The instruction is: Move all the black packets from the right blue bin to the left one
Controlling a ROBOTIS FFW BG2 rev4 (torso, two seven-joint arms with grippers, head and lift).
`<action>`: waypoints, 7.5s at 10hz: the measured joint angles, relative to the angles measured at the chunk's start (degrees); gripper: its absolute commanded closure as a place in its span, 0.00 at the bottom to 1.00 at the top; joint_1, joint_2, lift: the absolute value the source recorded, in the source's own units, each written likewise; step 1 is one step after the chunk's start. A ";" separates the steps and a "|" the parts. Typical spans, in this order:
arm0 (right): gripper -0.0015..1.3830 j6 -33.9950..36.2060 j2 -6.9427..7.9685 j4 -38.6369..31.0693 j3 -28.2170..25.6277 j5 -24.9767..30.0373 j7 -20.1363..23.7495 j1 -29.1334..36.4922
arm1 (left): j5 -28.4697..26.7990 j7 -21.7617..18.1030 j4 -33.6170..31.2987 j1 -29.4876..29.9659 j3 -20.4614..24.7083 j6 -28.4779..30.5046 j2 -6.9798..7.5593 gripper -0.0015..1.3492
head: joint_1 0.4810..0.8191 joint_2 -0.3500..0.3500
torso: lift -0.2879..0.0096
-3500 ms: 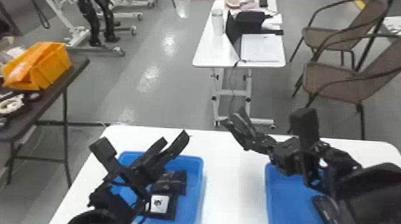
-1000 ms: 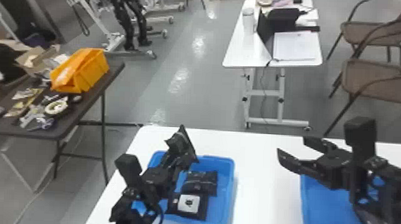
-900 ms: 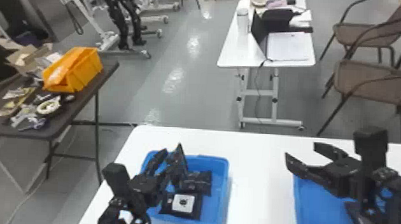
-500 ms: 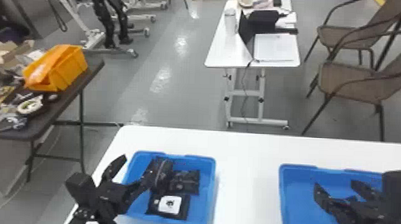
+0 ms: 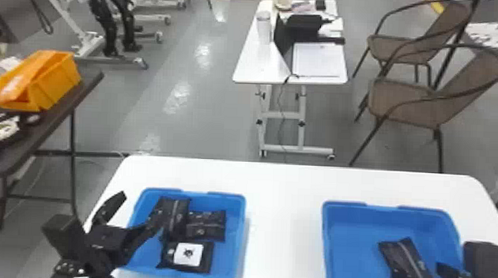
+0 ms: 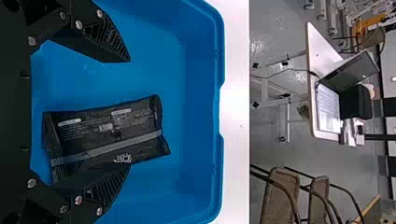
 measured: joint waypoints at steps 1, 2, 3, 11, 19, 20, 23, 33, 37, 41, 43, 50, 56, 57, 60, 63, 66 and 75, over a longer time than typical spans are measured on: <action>0.19 0.55 -0.07 2.76 -0.23 1.28 -0.11 -2.32 | 0.42 0.00 -0.02 -0.10 -0.37 0.46 0.00 0.10 | 0.63 0.66 | 0.97; 0.19 1.33 -0.18 5.22 -0.49 2.39 -0.18 -4.40 | 0.64 0.00 -0.02 -0.14 -0.64 0.62 0.00 0.10 | 0.63 0.63 | 0.97; 0.18 2.52 -0.54 7.46 -0.59 3.16 -0.18 -6.24 | 0.73 0.00 -0.02 -0.21 -0.71 0.61 0.00 0.10 | 0.63 0.62 | 0.97; 0.85 10.95 -2.10 16.45 1.51 3.59 1.02 -12.84 | 0.73 0.00 0.05 -0.69 -1.12 0.21 0.00 0.10 | 0.63 0.60 | 0.97; 0.93 6.99 -2.70 0.54 2.89 -2.43 6.37 -9.58 | 16.49 0.00 -2.82 -3.82 -5.37 14.97 0.00 0.10 | 0.63 0.60 | 0.97; 0.93 5.62 -3.04 -0.73 5.55 -2.25 6.97 -12.49 | 17.78 0.22 -3.64 -4.39 -6.11 15.57 0.00 0.10 | 0.63 0.62 | 0.97; 0.93 -1.28 -3.92 4.69 18.61 -5.66 8.26 -24.99 | 19.23 0.36 -4.65 -6.52 -7.63 17.86 0.00 0.10 | 0.63 0.77 | 0.97; 0.93 -10.20 -4.52 20.47 40.24 -21.60 12.13 -41.05 | 35.93 -1.72 0.39 -13.37 -16.80 22.75 1.85 0.10 | 0.63 0.86 | 0.97; 0.93 -9.49 -4.48 21.72 41.10 -22.67 12.65 -41.76 | 33.78 -1.14 1.75 -13.44 -16.62 21.72 1.97 0.91 | 0.63 0.88 | 0.97; 0.93 -9.81 -4.49 22.63 41.30 -23.13 13.35 -42.06 | 33.52 -0.87 1.55 -13.08 -16.49 23.29 1.08 0.90 | 0.63 0.87 | 0.97; 0.81 -10.49 -4.42 23.24 41.31 -23.18 14.08 -42.18 | 33.53 -1.01 1.74 -12.70 -16.54 20.29 1.26 0.90 | 0.63 0.88 | 0.97; 0.23 -13.66 -0.63 12.84 18.00 -12.37 12.88 -24.63 | 6.59 0.33 1.71 -4.17 -7.09 0.91 0.00 0.78 | 0.63 0.88 | 0.97; 0.23 -23.29 0.32 1.04 6.05 -5.91 7.21 -8.45 | 2.64 -4.00 1.40 -3.21 -8.32 -5.24 0.00 0.11 | 0.63 0.67 | 0.97; 0.24 -27.74 0.57 -1.33 5.13 -4.83 4.31 -4.19 | 0.94 -2.68 -0.90 -2.25 -8.08 -7.42 0.00 0.11 | 0.63 0.64 | 0.97; 0.24 -30.87 1.04 -7.17 2.98 -3.66 2.63 6.95 | -4.02 -0.46 -9.43 8.60 -2.75 -8.97 0.00 0.11 | 0.63 0.71 | 0.97; 0.24 -30.73 4.41 -11.93 0.52 -2.17 -1.54 18.13 | -7.15 2.41 -15.20 15.49 -2.12 -5.96 0.00 0.13 | 0.63 0.70 | 0.97; 0.24 -31.32 5.27 -13.09 -1.56 2.12 -0.77 21.54 | -7.53 8.98 -17.15 18.31 -2.70 -5.18 0.00 0.15 | 0.63 0.71 | 0.97; 0.24 -32.49 5.28 -13.87 -1.43 6.63 -2.11 21.09 | 1.47 29.43 -15.74 20.71 -15.12 -9.11 0.43 0.15 | 0.63 0.64 | 0.97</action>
